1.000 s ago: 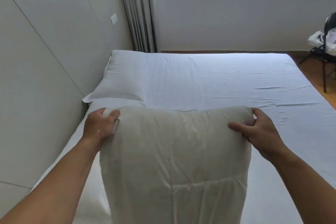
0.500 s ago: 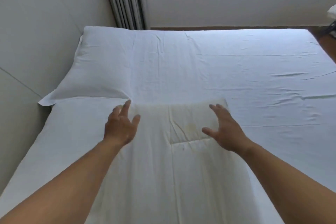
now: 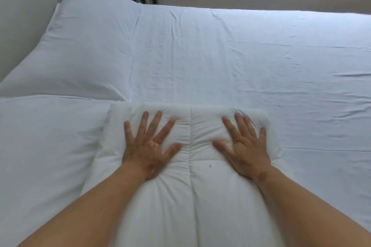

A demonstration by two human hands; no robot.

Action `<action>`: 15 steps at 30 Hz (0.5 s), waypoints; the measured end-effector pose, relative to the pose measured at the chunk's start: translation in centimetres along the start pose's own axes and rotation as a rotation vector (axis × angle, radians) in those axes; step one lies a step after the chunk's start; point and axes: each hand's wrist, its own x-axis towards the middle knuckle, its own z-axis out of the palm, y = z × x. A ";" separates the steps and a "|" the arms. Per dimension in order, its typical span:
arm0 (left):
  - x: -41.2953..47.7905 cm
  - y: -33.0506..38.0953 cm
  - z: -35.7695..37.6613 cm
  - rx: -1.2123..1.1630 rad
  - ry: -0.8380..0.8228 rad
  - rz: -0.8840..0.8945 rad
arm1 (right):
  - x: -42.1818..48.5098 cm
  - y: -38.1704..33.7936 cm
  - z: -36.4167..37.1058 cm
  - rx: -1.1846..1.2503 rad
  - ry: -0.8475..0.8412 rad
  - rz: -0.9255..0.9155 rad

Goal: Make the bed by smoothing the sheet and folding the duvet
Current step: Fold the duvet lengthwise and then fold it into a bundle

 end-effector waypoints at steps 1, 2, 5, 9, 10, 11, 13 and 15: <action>0.5 -0.3 1.5 -0.010 0.011 -0.006 | 0.5 0.7 1.6 0.032 0.020 0.006; 0.8 -0.4 3.0 -0.021 0.035 -0.006 | 0.8 1.2 3.2 0.050 0.046 -0.001; 1.6 -0.5 7.4 -0.109 0.102 0.031 | 1.9 2.5 7.3 0.070 0.149 -0.052; 2.1 -0.8 7.7 -0.160 0.099 0.040 | 2.5 2.5 7.7 0.081 0.162 -0.068; 1.6 -0.7 6.9 -0.154 0.097 0.025 | 2.1 2.2 6.9 0.070 0.149 -0.064; 1.4 -0.7 6.0 -0.142 0.109 0.005 | 1.9 2.0 5.8 0.058 0.147 -0.054; 1.7 -0.8 3.4 -0.103 0.110 -0.038 | 2.0 1.6 3.0 -0.009 0.127 -0.044; 3.3 -1.7 1.4 -0.043 0.110 -0.071 | 3.5 2.4 0.5 -0.056 0.104 -0.023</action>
